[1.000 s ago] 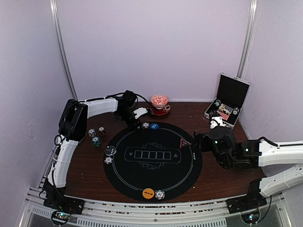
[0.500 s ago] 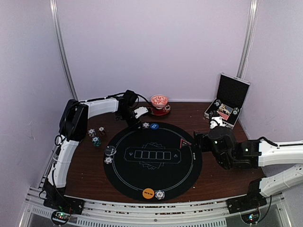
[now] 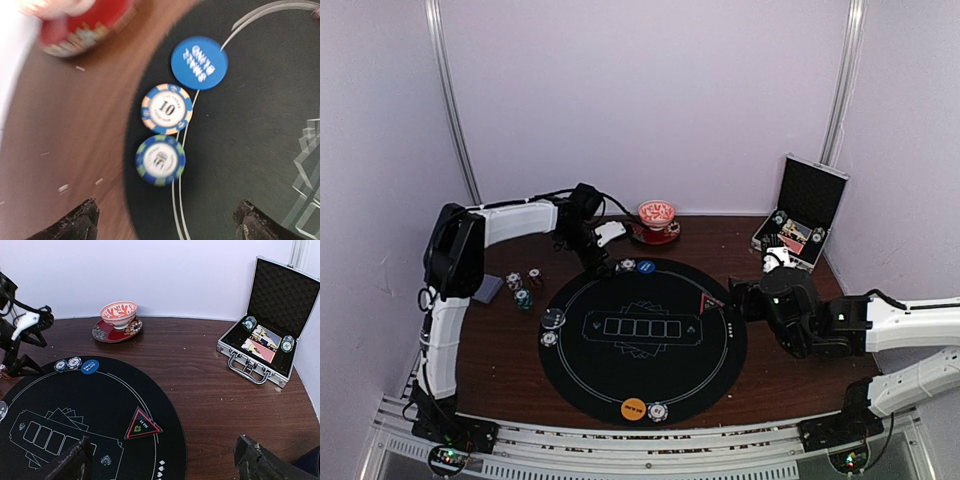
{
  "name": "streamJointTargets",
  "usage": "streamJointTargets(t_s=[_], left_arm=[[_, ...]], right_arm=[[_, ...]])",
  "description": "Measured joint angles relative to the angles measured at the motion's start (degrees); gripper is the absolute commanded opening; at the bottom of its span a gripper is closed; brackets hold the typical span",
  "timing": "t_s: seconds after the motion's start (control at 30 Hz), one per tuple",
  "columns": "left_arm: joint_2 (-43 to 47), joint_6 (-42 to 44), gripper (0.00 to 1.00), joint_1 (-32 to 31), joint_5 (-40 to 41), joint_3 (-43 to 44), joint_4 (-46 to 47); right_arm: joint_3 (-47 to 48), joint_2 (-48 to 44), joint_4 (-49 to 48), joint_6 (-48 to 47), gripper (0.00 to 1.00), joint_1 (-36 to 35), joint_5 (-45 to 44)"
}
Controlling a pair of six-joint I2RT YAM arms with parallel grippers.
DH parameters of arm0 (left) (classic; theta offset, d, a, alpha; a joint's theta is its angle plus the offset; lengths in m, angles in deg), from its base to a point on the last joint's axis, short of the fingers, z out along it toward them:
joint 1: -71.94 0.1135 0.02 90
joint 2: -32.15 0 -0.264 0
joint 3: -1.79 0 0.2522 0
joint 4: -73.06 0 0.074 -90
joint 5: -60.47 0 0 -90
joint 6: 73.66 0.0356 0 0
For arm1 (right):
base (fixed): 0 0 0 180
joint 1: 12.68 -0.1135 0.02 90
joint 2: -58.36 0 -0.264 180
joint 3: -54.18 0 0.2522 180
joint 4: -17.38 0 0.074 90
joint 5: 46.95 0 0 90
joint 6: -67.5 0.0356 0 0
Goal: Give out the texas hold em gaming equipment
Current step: Place the poker chip in the small blind area, then pick up the poker chip from the pile of poker chips.
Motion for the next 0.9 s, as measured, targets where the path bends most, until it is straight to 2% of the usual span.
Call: streamJointTargets(t_s=[0.33,0.47,0.7,0.9], left_arm=[[22.01,-0.81,0.98,1.27,3.43,-11.54,0.02],[25.0,-1.73,0.98,5.9,2.45,-18.1,-0.46],[33.79,-1.27,0.98,19.52,-2.08,-33.44,-0.7],[43.8,0.26,0.98,20.26,-5.51,-43.76,2.54]], right_arm=[[0.0,0.2,-0.09,-0.15,1.0,0.0,0.42],[0.0,0.74,-0.17,-0.15,1.0,0.0,0.79],[0.0,1.46,-0.39,-0.2,1.0,0.0,1.66],[0.0,1.9,-0.39,-0.37,1.0,0.0,2.01]])
